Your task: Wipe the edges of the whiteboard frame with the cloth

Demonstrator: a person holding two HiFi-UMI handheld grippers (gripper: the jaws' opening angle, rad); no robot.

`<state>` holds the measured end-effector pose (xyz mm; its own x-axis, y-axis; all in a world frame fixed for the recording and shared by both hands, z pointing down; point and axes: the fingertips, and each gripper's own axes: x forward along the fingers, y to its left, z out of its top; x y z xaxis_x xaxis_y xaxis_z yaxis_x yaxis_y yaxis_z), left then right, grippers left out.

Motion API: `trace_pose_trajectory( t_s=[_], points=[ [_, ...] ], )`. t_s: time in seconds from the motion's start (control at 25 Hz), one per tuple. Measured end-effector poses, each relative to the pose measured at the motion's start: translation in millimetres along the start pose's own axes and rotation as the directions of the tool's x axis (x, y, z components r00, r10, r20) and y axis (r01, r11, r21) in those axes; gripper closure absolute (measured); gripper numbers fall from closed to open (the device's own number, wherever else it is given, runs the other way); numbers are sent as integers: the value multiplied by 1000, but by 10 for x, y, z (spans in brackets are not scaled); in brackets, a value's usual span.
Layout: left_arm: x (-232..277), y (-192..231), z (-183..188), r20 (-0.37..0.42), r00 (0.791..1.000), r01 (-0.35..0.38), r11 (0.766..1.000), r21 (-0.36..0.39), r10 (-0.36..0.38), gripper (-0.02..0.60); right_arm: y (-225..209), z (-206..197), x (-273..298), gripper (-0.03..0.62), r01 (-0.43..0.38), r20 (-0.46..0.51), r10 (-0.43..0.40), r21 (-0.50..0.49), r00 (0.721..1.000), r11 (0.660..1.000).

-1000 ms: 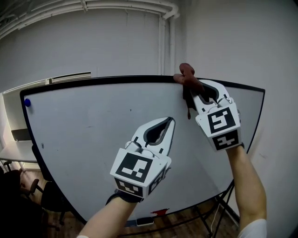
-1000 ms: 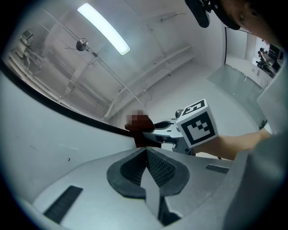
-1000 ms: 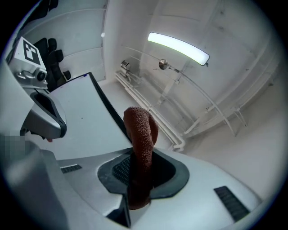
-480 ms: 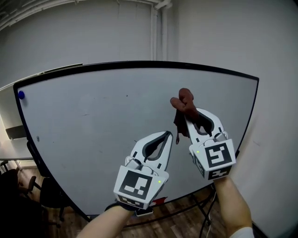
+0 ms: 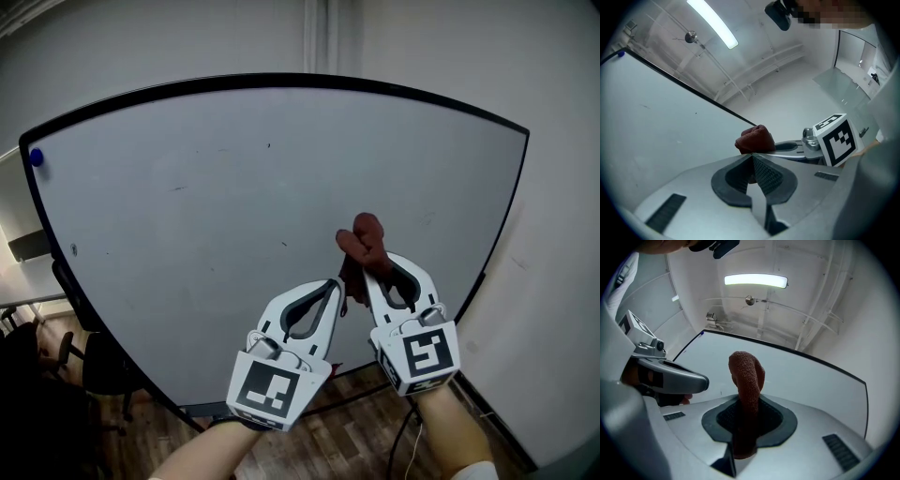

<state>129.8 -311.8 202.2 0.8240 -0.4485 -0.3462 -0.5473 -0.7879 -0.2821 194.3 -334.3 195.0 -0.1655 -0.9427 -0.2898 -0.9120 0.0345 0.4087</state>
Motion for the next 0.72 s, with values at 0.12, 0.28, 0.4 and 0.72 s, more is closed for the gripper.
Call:
trace_pose_trajectory(
  t_s=[0.12,0.28,0.4,0.72],
  points=[
    [-141,-24,-147,-27,1000,-8,1000,-7,8,572,177,-169,-66,528,-17,-13,18,42,1000,999],
    [-298,-70,-381,-58,998,-12,1000,-29,10,572,412,-404,-147,528,-27,-36,31,108,999,994],
    [-417,-142,-601,-85,996,-9,999,-51,4,572,591,-618,-254,528,-29,-57,38,162,998,986],
    [-768,-235,-1189,-166,986,-43,989,-143,19,572,1043,-1147,-532,528,-32,-120,66,269,990,963]
  ],
)
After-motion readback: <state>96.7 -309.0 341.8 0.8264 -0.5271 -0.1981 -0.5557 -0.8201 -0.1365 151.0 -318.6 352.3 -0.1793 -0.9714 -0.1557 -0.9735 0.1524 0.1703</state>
